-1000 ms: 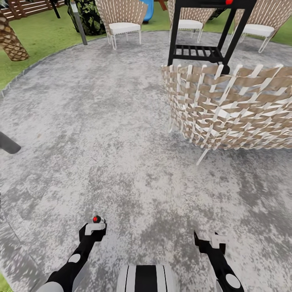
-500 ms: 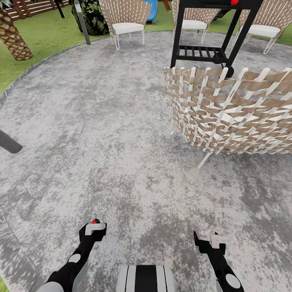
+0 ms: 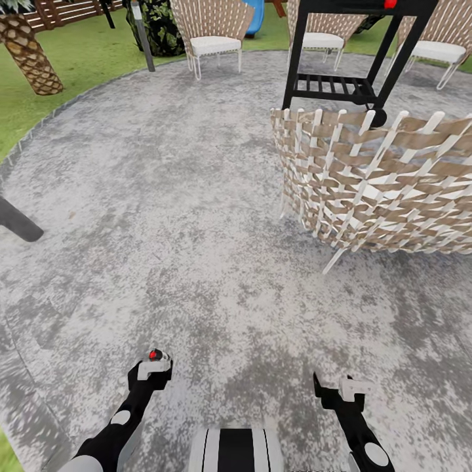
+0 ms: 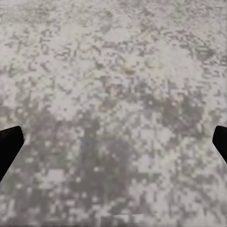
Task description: In the garden, pick up the pesticide atomizer on the floor and spray pesticide onto both trees until each tree trunk is fully covered.
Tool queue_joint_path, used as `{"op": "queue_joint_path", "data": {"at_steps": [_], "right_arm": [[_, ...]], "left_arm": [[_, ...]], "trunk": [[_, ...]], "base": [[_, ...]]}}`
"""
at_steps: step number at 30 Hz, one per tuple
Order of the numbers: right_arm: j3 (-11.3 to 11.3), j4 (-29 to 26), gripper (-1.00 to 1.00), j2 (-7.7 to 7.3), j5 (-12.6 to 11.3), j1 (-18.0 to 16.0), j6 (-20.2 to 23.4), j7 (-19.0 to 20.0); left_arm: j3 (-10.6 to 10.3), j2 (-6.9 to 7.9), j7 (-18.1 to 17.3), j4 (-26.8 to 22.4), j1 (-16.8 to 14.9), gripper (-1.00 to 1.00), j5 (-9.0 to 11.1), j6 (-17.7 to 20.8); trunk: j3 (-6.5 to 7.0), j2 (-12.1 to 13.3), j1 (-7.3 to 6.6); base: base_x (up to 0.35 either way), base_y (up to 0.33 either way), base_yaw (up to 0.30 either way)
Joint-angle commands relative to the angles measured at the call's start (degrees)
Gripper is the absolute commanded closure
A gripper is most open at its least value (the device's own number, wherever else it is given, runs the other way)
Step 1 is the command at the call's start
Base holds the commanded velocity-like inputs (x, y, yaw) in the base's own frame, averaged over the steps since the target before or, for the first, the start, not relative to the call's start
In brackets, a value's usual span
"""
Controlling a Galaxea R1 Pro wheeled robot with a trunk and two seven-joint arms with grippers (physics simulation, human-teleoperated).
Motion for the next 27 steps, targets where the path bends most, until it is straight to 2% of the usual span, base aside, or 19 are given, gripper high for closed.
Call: {"op": "queue_joint_path", "data": {"at_steps": [1, 17, 27], "right_arm": [[0.0, 0.0, -1.0, 0.0, 0.0, 0.0, 0.0, -0.01], [0.0, 0.0, -1.0, 0.0, 0.0, 0.01, 0.0, 0.02], [0.0, 0.0, -1.0, 0.0, 0.0, 0.01, 0.0, 0.05]], "left_arm": [[0.02, 0.02, -0.01, 0.0, 0.0, -1.0, 0.02, 0.0], [0.02, -0.03, -0.02, 0.0, 0.0, -1.0, 0.0, 0.05], [0.01, -0.04, -0.03, 0.0, 0.05, -1.0, 0.0, 0.07]], "trunk": [[0.0, 0.0, 0.0], [-0.05, 0.0, 0.0], [-0.09, 0.0, 0.0]], "base": [[-0.086, -0.065, 0.136], [-0.009, -0.007, 0.045], [0.057, 0.0, 0.041]]}}
